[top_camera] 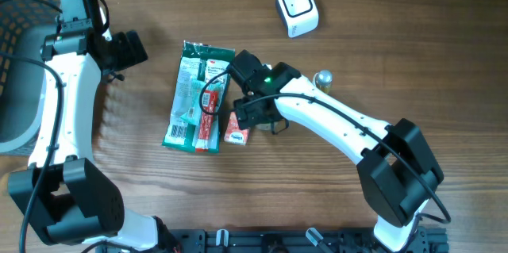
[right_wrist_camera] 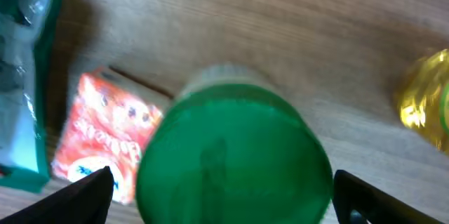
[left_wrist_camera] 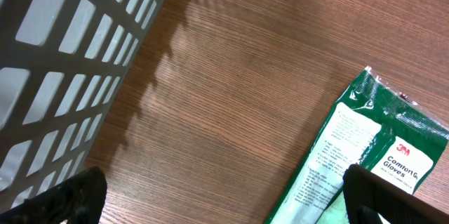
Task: Scan the item barcode
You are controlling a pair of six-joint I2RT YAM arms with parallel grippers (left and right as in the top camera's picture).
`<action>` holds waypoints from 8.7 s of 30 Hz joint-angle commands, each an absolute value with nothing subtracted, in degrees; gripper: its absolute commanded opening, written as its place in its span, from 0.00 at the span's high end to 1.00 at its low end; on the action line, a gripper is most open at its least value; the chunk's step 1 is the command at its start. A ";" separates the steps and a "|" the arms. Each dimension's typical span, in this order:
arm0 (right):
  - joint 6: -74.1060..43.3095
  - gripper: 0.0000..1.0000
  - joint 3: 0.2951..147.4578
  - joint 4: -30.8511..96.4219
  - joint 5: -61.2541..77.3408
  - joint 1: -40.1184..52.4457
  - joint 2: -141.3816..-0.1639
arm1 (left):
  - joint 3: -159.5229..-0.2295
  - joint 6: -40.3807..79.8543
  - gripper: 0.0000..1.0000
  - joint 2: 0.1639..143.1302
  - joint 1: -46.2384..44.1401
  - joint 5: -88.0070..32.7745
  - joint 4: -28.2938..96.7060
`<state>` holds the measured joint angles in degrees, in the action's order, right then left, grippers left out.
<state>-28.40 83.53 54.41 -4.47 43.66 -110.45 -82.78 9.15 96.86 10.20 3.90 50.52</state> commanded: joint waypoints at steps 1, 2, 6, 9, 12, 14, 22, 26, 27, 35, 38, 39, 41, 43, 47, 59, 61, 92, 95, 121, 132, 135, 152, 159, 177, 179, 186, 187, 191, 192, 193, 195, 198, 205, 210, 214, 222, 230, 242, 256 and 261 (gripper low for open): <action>-28.51 0.00 95.33 61.06 -3.49 41.82 -109.19 | -83.20 9.28 0.00 96.75 10.39 3.46 50.39; -28.53 0.00 99.04 63.26 -3.51 41.39 -108.71 | -83.20 9.28 0.00 96.75 10.39 3.46 50.39; -28.69 0.01 112.09 71.64 -3.55 38.85 -107.20 | -83.20 9.28 0.00 96.75 10.41 3.46 50.39; -28.86 0.00 114.06 74.61 -4.01 35.11 -106.54 | -83.20 9.28 0.00 96.75 10.39 3.46 50.39; -31.77 0.00 113.75 77.67 -5.26 29.80 -106.94 | -83.20 9.28 0.00 96.75 10.39 3.46 50.39; -31.92 0.00 113.19 78.70 -4.60 25.78 -106.94 | -83.20 9.28 0.00 96.75 10.39 3.46 50.39; -31.44 0.00 103.79 76.95 -2.87 21.54 -107.02 | -83.20 9.28 0.00 96.75 10.39 3.46 50.39; -31.46 0.00 99.18 73.38 -2.87 21.52 -107.02 | -83.20 9.28 0.00 96.75 10.39 3.46 50.39; -31.48 0.00 97.91 72.60 -2.87 21.52 -107.02 | -83.20 9.28 0.00 96.75 10.39 3.46 50.39; -31.48 0.03 90.11 67.46 -2.85 21.52 -107.04 | -83.20 9.28 0.00 96.75 10.41 3.46 50.39; -31.48 0.10 87.50 64.34 -2.90 21.52 -107.04 | -83.20 9.28 0.00 96.75 10.39 3.46 50.39; -31.46 0.12 87.35 63.90 -2.90 21.52 -107.04 | -83.20 9.28 0.00 96.75 10.39 3.46 50.39; -31.46 0.19 87.35 63.20 -2.90 21.52 -107.04 | -83.20 9.28 0.00 96.75 10.39 3.46 50.39; -31.44 0.23 87.35 62.92 -2.90 21.52 -107.04 | -83.20 9.28 0.00 96.75 10.39 3.46 50.39; -30.96 0.29 87.35 62.83 -2.90 21.52 -107.04 | -83.20 9.28 0.00 96.75 10.39 3.46 50.39; -30.15 0.37 87.35 60.45 -3.05 21.52 -107.04 | -83.20 9.28 0.00 96.75 10.41 3.46 50.39; -30.00 0.34 87.35 60.49 -3.05 21.52 -107.04 | -83.20 9.28 0.00 96.75 10.39 3.46 50.39; -29.95 0.45 87.35 60.47 -4.43 21.52 -107.04 | -83.20 9.28 0.00 96.75 10.39 3.46 50.39; -29.95 0.43 87.35 60.62 -4.40 21.52 -107.04 | -83.20 9.28 0.00 96.75 10.39 3.46 50.39; -22.74 0.72 90.43 65.23 4.69 16.08 -104.38 | -83.20 9.28 0.00 96.75 10.41 3.46 50.39; 6.76 0.80 90.89 71.70 64.07 2.35 -95.64 | -83.20 9.28 0.00 96.75 10.39 3.46 50.39; 7.60 0.81 90.78 74.15 64.88 2.44 -95.64 | -83.20 9.28 0.00 96.75 10.39 3.46 50.39; 24.05 0.82 90.74 89.23 69.95 2.44 -95.61 | -83.20 9.28 0.00 96.75 10.41 3.46 50.39; 24.18 0.82 90.74 87.59 69.93 2.44 -95.61 | -83.20 9.28 0.00 96.75 10.39 3.46 50.39; -4.73 0.86 95.11 71.02 22.94 2.46 -95.66 | -83.20 9.28 0.00 96.75 10.39 3.46 50.39; -4.71 0.89 101.30 73.21 22.00 2.46 -95.72 | -83.20 9.28 0.00 96.75 10.39 3.46 50.39; -4.03 0.88 121.64 77.60 10.92 6.24 -99.94 | -83.20 9.28 0.00 96.75 10.41 3.46 50.39; -2.79 0.88 121.49 75.68 10.70 6.96 -100.31 | -83.20 9.28 0.00 96.75 10.39 3.46 50.39; 3.01 0.91 121.45 65.95 5.48 12.82 -103.98 | -83.20 9.28 0.00 96.75 10.39 3.46 50.39; 4.03 0.94 121.45 63.46 1.52 14.57 -105.14 | -83.20 9.28 0.00 96.75 10.39 3.46 50.39; 4.56 0.96 121.45 61.08 -3.81 16.32 -106.37 | -83.20 9.28 0.00 96.75 10.39 3.46 50.39; 5.17 0.96 121.45 56.73 -14.15 19.29 -108.97 | -83.20 9.28 0.00 96.75 10.41 3.46 50.39; 7.79 0.96 121.45 50.70 -25.12 23.09 -113.32 | -83.20 9.28 0.00 96.75 10.39 3.46 50.39; 8.86 0.96 121.43 39.09 -50.15 27.73 -125.05 | -83.20 9.28 0.00 96.75 10.39 3.46 50.39; 8.93 0.96 121.43 33.56 -56.40 29.50 -131.83 | -83.20 9.28 0.00 96.75 10.39 3.46 50.39; 10.52 0.96 121.43 30.20 -61.08 31.20 -135.22 | -83.20 9.28 0.00 96.75 10.39 3.46 50.39; 10.39 0.96 121.38 27.88 -61.47 33.69 -136.46 | -83.20 9.28 0.00 96.75 10.39 3.46 50.39; 7.33 0.96 121.38 28.03 -58.98 33.80 -136.99 | -83.20 9.28 0.00 96.75 10.39 3.46 50.39; 8.75 0.96 121.40 28.29 -59.07 33.95 -139.72 | -83.20 9.28 0.00 96.75 10.39 3.46 50.39; -11.25 0.96 121.40 56.69 -44.27 27.97 -116.16 | -83.20 9.28 0.00 96.75 10.39 3.46 50.39; -17.12 0.96 121.40 70.87 -25.43 16.73 -110.34 | -83.20 9.28 0.00 96.75 10.39 3.46 50.39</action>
<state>-10.85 121.21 67.07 -38.33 22.74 -111.07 -82.78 9.17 96.86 10.20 3.90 50.52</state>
